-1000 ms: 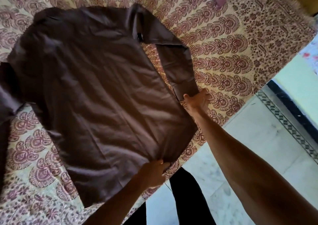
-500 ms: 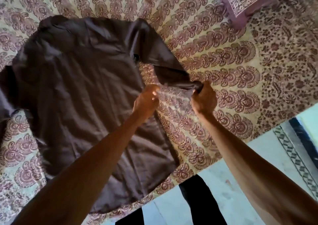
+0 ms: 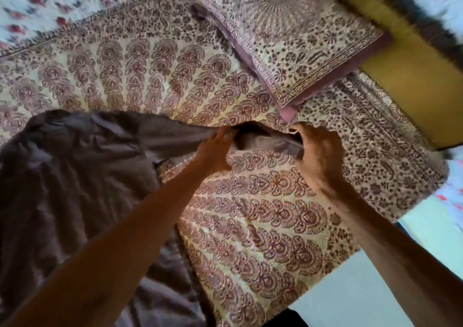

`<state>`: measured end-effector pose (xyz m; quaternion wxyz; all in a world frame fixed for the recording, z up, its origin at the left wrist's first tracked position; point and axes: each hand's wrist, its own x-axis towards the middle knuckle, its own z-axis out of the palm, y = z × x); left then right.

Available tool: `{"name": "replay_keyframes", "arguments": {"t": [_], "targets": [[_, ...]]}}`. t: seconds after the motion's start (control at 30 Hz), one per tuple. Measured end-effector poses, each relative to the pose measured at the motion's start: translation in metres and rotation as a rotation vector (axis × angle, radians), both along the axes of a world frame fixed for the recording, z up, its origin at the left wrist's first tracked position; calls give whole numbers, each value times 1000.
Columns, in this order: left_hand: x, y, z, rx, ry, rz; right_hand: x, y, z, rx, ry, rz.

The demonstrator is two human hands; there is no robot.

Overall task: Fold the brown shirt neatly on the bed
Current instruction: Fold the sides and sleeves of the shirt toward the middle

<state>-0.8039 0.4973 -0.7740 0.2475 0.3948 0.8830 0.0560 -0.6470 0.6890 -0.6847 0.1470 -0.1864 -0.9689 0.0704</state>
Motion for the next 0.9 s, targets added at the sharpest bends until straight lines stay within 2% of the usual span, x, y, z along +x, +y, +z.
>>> {"name": "replay_keyframes", "arguments": {"t": [0.17,0.3,0.43,0.5,0.6,0.67,0.73,0.8,0.9], "targets": [[-7,29,-9,143,227,217,-2,48,-46,39,128,-94],[-7,38,-18,196,421,244,-12,73,-74,-79,258,-106],[9,40,-21,291,533,232,-13,96,-82,-76,348,-97],[22,33,-29,270,489,158,-4,107,-95,-30,250,-22],[48,23,-46,140,253,14,21,115,-125,24,-245,42],[62,19,-53,112,119,13,30,113,-135,-24,-459,16],[66,19,-56,154,7,97,26,109,-133,-162,-468,-66],[63,22,-57,222,-42,195,10,105,-128,-294,-363,-152],[49,31,-55,276,-47,247,-20,106,-132,-332,-294,-190]]}}
